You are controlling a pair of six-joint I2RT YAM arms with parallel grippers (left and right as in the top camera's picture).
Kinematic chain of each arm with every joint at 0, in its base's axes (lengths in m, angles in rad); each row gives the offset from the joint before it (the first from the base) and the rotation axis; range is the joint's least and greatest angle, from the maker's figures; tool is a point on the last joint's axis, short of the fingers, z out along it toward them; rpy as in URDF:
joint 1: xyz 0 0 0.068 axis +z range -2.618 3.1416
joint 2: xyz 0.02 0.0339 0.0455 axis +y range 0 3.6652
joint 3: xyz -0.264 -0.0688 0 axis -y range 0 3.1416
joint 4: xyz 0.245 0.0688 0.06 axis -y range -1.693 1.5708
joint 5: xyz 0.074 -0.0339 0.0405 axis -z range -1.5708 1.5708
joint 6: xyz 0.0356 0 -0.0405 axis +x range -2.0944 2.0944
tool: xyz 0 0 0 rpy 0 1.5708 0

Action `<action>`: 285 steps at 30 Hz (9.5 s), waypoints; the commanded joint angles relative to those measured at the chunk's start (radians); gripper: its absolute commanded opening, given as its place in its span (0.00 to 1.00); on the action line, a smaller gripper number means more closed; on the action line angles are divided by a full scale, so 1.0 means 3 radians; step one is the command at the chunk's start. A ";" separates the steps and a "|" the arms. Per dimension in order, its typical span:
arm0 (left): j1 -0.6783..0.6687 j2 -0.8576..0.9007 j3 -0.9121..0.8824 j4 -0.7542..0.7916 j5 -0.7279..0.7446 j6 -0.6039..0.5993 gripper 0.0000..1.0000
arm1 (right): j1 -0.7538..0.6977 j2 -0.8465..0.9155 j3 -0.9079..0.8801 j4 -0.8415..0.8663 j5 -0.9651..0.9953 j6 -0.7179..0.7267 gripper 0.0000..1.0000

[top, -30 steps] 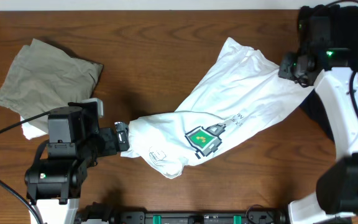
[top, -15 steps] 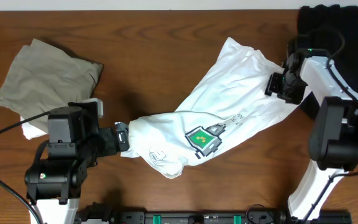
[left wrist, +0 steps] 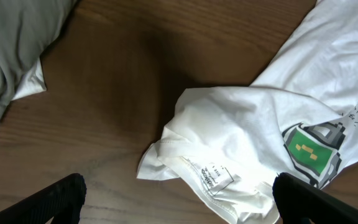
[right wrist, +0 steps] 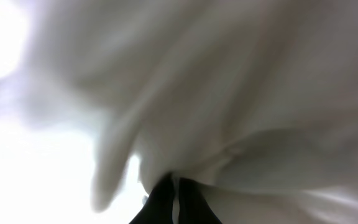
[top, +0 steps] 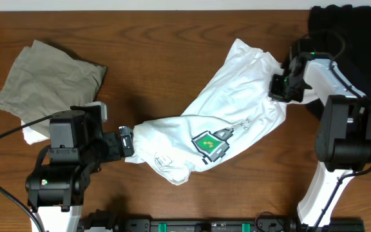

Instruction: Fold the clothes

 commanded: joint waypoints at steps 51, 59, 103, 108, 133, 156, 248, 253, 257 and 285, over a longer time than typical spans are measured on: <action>-0.0014 -0.0005 0.0062 -0.0009 0.0033 0.0053 0.98 | -0.0328 0.0197 0.0198 0.0449 0.0989 -0.1368 0.82; -0.0014 -0.0005 0.0062 -0.0008 0.0032 0.0053 0.98 | -0.0341 0.0272 0.0196 0.0459 0.0921 -0.1344 0.43; -0.0014 -0.0005 0.0062 -0.0008 0.0032 0.0055 0.98 | -0.1414 -0.1179 0.0427 -0.0146 0.0811 -0.0271 0.56; -0.0014 -0.0005 0.0062 -0.0006 0.0032 0.0056 0.98 | -0.1253 -0.1209 0.0427 -0.0576 -0.0650 -0.0955 0.55; -0.0182 0.0997 -0.0198 0.0256 0.0587 -0.0355 0.98 | -0.0394 -0.1208 0.0407 -0.1413 -0.0542 -0.1294 0.47; -0.0209 0.2373 -0.0197 0.1442 0.0870 -0.0350 0.63 | -0.0393 -0.1208 0.0407 -0.1383 -0.0467 -0.1293 0.48; -0.0437 0.2458 0.1217 0.0186 -0.0291 -0.0362 0.86 | 0.1433 -0.1177 -0.1909 0.2135 0.0490 0.0031 0.59; -0.0437 0.2459 0.1217 0.0187 -0.0291 -0.0362 0.87 | 0.1431 -0.1169 -0.1909 0.2205 0.0593 0.0029 0.59; -0.0437 0.2459 0.1217 0.0187 -0.0292 -0.0362 0.87 | 0.1436 -0.1155 -0.1909 0.2322 0.0591 0.0028 0.57; -0.0437 0.2459 0.1217 0.0175 -0.0291 -0.0362 0.87 | 0.1382 -0.1236 -0.1635 0.1858 0.0753 0.0039 0.01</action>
